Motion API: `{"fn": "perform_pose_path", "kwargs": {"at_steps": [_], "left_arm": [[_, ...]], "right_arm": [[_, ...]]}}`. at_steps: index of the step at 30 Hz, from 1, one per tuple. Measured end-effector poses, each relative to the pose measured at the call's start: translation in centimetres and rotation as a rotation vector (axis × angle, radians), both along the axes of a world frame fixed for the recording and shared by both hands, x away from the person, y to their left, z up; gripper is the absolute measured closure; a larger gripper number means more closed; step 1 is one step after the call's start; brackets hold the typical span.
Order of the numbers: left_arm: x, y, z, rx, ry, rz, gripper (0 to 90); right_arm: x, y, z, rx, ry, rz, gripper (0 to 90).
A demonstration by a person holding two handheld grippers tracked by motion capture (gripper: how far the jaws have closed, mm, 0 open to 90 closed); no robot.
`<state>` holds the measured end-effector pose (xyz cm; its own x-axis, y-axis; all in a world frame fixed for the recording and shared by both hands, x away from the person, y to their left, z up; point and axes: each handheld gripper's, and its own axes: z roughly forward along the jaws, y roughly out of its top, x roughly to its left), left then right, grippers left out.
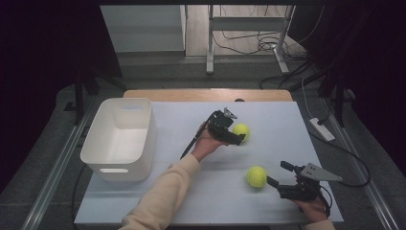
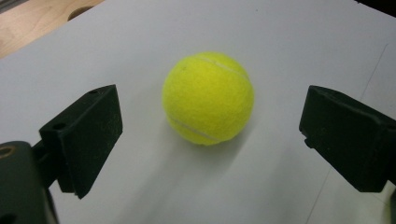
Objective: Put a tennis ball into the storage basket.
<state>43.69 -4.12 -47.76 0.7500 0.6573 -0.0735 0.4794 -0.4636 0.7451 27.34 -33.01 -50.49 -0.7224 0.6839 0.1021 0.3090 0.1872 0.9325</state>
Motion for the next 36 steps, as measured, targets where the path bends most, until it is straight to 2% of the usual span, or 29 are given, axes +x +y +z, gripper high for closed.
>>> {"fn": "perform_pose_path", "kwargs": {"at_steps": [7,13,17,23,31,36], "left_arm": [[0.7,-0.8,-0.7,-0.009,0.021,0.001,7.5],[1.4,-1.2,-1.3,0.004,0.035,0.002,7.4],[1.8,-1.2,-1.6,-0.018,0.053,0.015,7.4],[2.1,-1.5,-2.1,-0.014,0.058,0.017,7.4],[2.6,-1.7,-2.8,-0.036,0.083,0.0,7.4],[2.9,-2.2,-3.2,-0.017,0.088,-0.013,7.5]], "right_arm": [[0.1,0.1,0.0,-0.005,0.0,0.001,13.9],[0.2,0.0,-0.1,-0.006,0.001,0.002,13.9],[0.1,-0.1,-0.1,-0.004,-0.003,0.002,13.9],[0.0,0.0,-0.1,-0.003,-0.003,0.003,13.9],[0.0,0.0,-0.1,-0.003,-0.001,0.002,13.9],[0.0,0.0,-0.1,-0.003,-0.001,0.001,13.9]]}}
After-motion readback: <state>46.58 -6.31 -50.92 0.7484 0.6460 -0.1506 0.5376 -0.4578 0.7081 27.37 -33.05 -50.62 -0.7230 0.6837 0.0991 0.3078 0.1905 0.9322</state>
